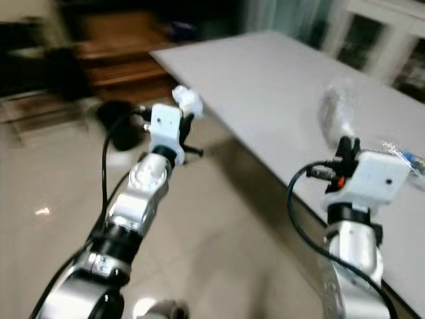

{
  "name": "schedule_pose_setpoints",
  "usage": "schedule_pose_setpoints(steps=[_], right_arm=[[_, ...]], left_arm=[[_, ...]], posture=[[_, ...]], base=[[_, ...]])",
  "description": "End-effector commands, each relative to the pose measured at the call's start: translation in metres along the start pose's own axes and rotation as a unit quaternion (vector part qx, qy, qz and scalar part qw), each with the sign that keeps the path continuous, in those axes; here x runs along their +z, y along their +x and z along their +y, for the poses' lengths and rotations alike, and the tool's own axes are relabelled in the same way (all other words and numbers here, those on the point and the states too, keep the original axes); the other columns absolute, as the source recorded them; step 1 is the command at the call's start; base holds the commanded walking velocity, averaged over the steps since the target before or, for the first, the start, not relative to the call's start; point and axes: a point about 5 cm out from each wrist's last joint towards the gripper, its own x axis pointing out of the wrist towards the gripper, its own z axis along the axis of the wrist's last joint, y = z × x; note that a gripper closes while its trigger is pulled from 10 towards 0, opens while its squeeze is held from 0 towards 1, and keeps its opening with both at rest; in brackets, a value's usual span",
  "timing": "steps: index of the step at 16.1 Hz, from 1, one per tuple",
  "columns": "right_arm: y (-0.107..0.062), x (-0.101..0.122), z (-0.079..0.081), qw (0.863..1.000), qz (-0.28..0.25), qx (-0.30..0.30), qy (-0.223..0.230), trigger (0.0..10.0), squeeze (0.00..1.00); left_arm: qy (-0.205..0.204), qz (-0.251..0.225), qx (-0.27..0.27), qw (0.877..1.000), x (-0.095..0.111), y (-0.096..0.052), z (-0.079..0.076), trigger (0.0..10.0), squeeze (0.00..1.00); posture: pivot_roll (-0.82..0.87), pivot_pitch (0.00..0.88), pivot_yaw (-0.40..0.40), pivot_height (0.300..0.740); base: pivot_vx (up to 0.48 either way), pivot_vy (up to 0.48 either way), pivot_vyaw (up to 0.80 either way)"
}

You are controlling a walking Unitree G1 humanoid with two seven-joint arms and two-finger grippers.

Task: Picking trash to rubbish bin

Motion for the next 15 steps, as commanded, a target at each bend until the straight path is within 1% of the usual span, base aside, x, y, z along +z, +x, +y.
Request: schedule_pose_setpoints(steps=[1, 4, 7, 14, 15], right_arm=[[-0.0009, -0.0016, -0.0007, 1.0, 0.008, -0.006, -0.004, 10.0, 0.0], [0.0004, -0.0043, 0.003, 1.0, 0.015, 0.0, -0.001, 10.0, 0.0], [0.0032, -0.004, 0.0038, 1.0, 0.015, 0.005, -0.003, 10.0, 0.0], [0.0034, -0.0032, 0.0075, 1.0, 0.013, 0.01, -0.001, 10.0, 0.0], [0.0044, -0.0017, 0.0071, 1.0, 0.008, 0.006, 0.007, 10.0, 0.0]], left_arm=[[-0.002, -0.006, -0.009, 1.0, 0.005, 0.0033, -0.0016, 10.0, 0.0], [-0.012, -0.001, -0.005, 1.0, 0.0046, 0.006, 0.0015, 10.0, 0.0], [-0.012, -0.003, -0.007, 1.0, 0.0049, 0.0064, 0.0008, 10.0, 0.0], [-0.011, -0.002, -0.012, 1.0, 0.0045, 0.0088, 0.0003, 10.0, 0.0], [-0.01, -0.002, -0.013, 1.0, 0.0047, 0.009, 0.0008, 10.0, 0.0]], posture=[[0.08, 0.032, -0.03, 0.74], [0.08, 0.029, -0.034, 0.74], [0.08, 0.027, -0.032, 0.74], [0.08, 0.025, -0.028, 0.74], [0.08, 0.027, -0.028, 0.74]], base=[[0.0, 0.0, 0.8], [0.0, 0.0, 0.8], [0.0, 0.0, 0.8], [0.0, 0.0, 0.79], [0.0, 0.0, 0.0]])
